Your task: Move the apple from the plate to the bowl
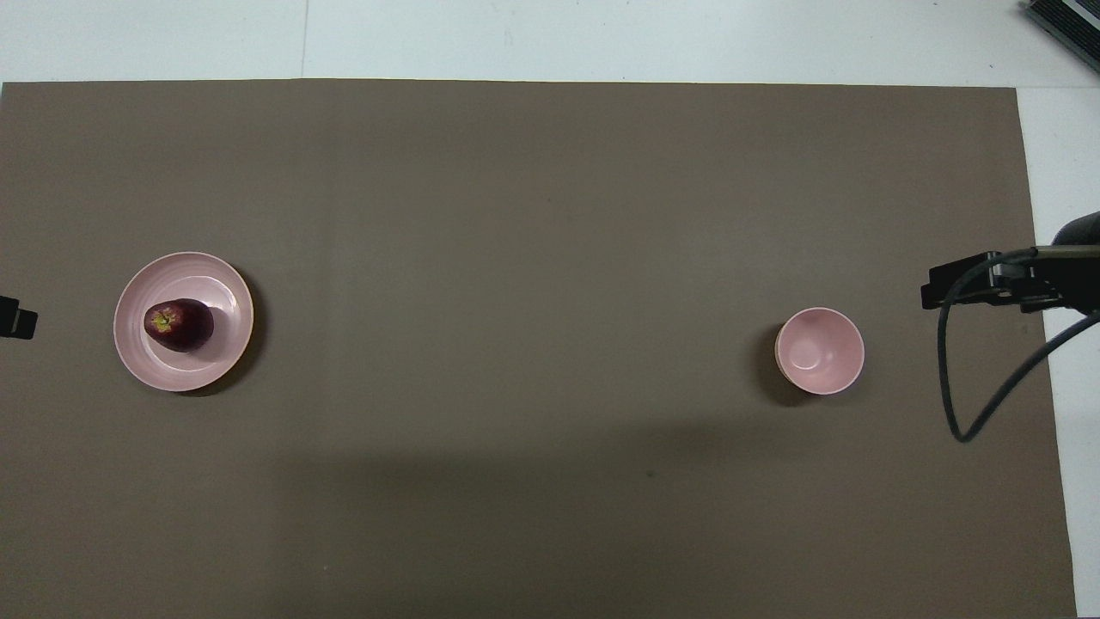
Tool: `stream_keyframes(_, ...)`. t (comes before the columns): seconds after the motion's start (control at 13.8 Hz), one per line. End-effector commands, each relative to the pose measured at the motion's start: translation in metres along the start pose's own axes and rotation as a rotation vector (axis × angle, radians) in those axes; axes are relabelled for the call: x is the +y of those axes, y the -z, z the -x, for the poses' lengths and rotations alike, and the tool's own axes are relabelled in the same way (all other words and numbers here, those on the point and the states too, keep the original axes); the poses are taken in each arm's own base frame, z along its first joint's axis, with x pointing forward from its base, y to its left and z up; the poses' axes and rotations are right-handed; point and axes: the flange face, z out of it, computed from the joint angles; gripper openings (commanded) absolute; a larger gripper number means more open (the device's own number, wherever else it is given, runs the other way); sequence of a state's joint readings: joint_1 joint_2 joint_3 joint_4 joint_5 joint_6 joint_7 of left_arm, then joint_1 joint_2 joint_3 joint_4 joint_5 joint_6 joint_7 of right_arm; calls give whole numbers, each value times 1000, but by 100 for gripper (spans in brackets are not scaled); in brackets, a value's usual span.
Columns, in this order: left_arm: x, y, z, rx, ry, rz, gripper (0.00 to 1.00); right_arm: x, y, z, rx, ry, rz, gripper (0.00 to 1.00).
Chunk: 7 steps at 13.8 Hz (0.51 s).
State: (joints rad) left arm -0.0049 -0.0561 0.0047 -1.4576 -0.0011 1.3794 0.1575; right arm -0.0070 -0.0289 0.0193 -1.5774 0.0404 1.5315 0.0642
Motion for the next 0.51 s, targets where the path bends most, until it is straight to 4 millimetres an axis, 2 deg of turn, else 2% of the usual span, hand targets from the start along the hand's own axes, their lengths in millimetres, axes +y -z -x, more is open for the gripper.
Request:
stream_keyframes(0.0,-3,-1,8,6,12,16,100,4,2,5,-3,-19,18,100)
stream_keyframes(0.44,0,2,8,10,10,10,100,5,1,6,-5,-22,16,100)
